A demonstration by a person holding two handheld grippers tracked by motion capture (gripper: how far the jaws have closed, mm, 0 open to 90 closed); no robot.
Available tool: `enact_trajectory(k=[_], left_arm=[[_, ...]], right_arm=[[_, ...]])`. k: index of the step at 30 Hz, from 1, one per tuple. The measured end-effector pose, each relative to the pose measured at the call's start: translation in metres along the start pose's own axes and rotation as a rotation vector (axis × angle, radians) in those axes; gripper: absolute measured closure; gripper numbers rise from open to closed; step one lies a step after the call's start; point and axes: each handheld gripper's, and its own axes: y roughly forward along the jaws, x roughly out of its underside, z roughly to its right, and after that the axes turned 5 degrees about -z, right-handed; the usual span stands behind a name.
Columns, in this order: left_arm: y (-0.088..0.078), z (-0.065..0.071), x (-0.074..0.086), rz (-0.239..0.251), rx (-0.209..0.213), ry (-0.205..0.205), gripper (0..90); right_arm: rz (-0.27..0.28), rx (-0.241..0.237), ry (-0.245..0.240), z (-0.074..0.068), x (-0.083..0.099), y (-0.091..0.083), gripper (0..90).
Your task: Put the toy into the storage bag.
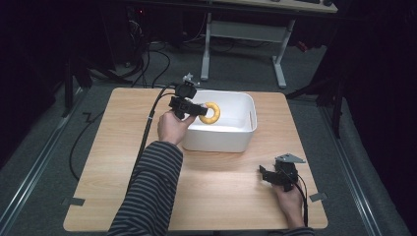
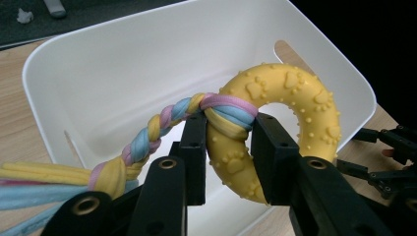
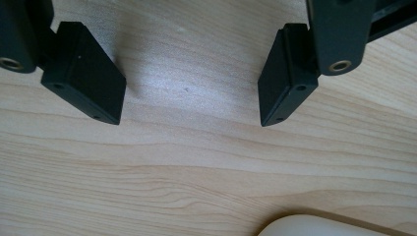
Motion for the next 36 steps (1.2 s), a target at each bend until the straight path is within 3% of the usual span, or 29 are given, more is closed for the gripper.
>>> enact_trajectory(k=[10,17,36], left_arm=[[0.019,0.002,-0.001,-0.021,-0.025,0.003,68.2],[0.032,0.008,0.001,-0.058,-0.059,0.037,68.2],[0.053,0.014,0.003,-0.133,-0.054,0.054,68.1]], right_arm=[[0.001,0.001,0.001,0.000,0.000,0.000,26.8],[0.000,0.000,0.004,0.000,0.000,0.000,27.0],[0.001,-0.002,0.003,0.000,-0.001,0.001,27.1]])
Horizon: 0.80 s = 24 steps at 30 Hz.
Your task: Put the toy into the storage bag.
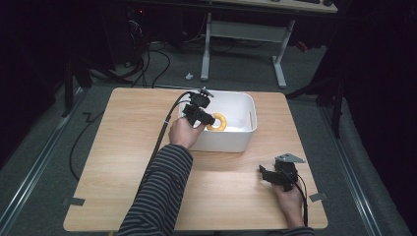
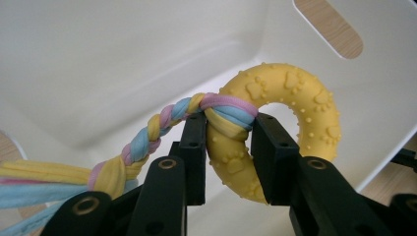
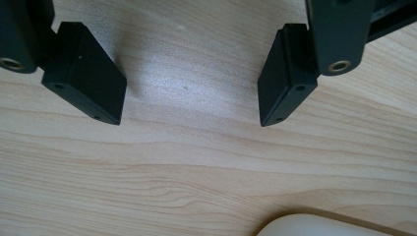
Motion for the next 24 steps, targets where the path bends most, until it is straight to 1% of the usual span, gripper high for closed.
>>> enact_trajectory(k=[3,5,16,17,18,21,22,24], left_arm=[[0.002,0.001,0.001,-0.006,-0.001,-0.001,68.1],[0.004,0.002,0.002,-0.018,-0.001,0.008,68.0],[0.005,0.002,0.002,-0.024,0.009,0.007,66.7],[0.005,0.001,0.001,-0.030,0.026,0.004,64.6],[0.002,0.000,0.002,-0.015,0.054,-0.006,55.3],[-0.003,0.001,0.002,0.004,0.057,0.003,53.7],[-0.008,0.002,0.003,0.009,0.044,0.012,50.5],[-0.011,0.004,0.004,0.014,0.037,0.020,48.9]], right_arm=[[0.000,0.000,0.000,0.000,0.000,0.000,27.1],[0.000,0.000,-0.001,0.000,0.000,0.000,27.1],[0.000,-0.001,0.000,0.000,0.000,0.000,27.1],[0.000,-0.001,-0.001,0.000,0.000,0.000,27.1],[0.000,-0.001,-0.001,0.000,0.000,0.000,27.1],[0.000,-0.001,-0.001,0.000,0.000,0.000,27.1],[0.000,-0.001,-0.001,0.000,0.000,0.000,27.1],[0.000,-0.001,-0.001,0.000,0.000,0.000,27.2]])
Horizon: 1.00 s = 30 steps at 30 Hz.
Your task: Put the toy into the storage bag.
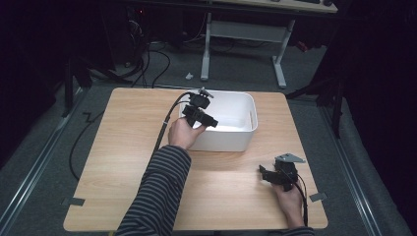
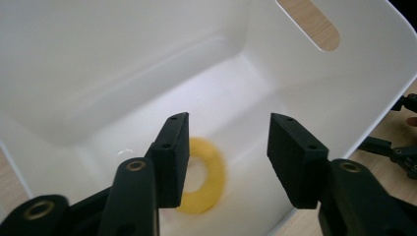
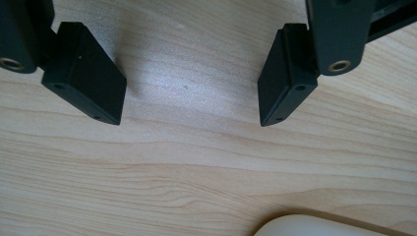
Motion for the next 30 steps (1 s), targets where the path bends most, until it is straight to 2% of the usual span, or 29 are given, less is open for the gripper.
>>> enact_trajectory(k=[4,6,13,18,21,23,24,30], left_arm=[[-0.013,0.003,0.004,0.033,-0.019,0.028,45.0],[-0.019,0.002,0.007,0.048,-0.048,0.031,43.6],[-0.035,-0.004,0.019,0.107,-0.059,0.016,40.6],[-0.049,-0.004,0.029,0.128,-0.094,0.039,39.9],[-0.055,-0.005,0.033,0.149,-0.091,0.034,39.9],[-0.058,-0.006,0.036,0.162,-0.078,0.024,39.8],[-0.063,-0.008,0.040,0.184,-0.063,0.012,39.7],[-0.073,-0.010,0.052,0.211,-0.078,0.006,39.6]], right_arm=[[0.000,0.000,0.000,0.000,0.000,0.000,27.1],[0.000,0.000,0.000,0.000,0.000,0.000,27.1],[0.000,0.000,0.000,0.000,0.000,0.000,27.1],[0.000,0.000,0.000,0.000,0.000,0.000,27.1],[0.000,0.000,0.000,0.000,0.000,0.000,27.1],[0.000,0.000,0.000,0.000,0.000,0.000,27.2],[0.000,0.000,0.000,0.000,0.000,0.000,27.1],[0.000,0.000,-0.001,0.000,0.000,0.000,27.1]])
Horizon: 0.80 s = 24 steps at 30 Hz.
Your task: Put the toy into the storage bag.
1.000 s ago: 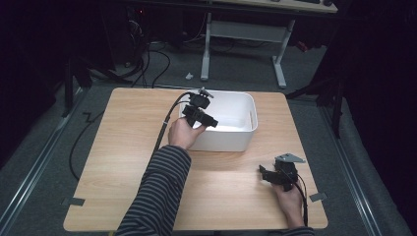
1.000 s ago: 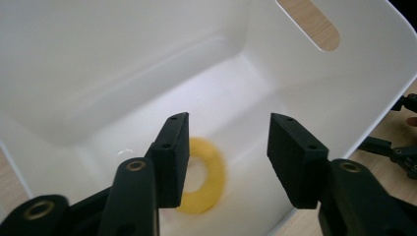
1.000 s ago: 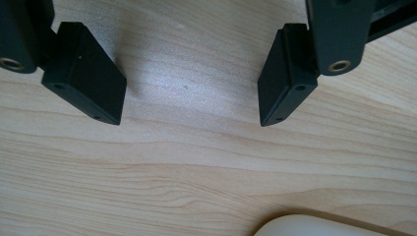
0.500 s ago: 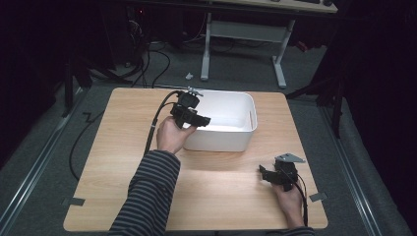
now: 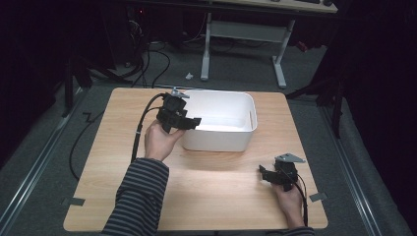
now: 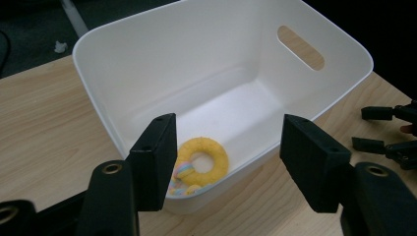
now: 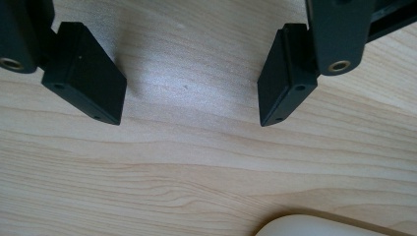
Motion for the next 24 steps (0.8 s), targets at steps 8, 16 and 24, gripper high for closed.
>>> enact_trajectory(k=[8,16,24], left_arm=[[-0.016,-0.009,0.016,0.030,-0.003,-0.038,38.7],[-0.029,-0.017,0.032,0.051,-0.031,-0.064,38.4],[-0.033,-0.028,0.048,0.052,-0.060,-0.095,38.4]], right_arm=[[0.000,0.000,-0.001,0.000,0.000,0.000,27.1],[0.000,-0.001,-0.002,0.000,0.000,0.000,27.2],[-0.001,-0.001,-0.001,0.000,0.001,-0.001,27.1]])
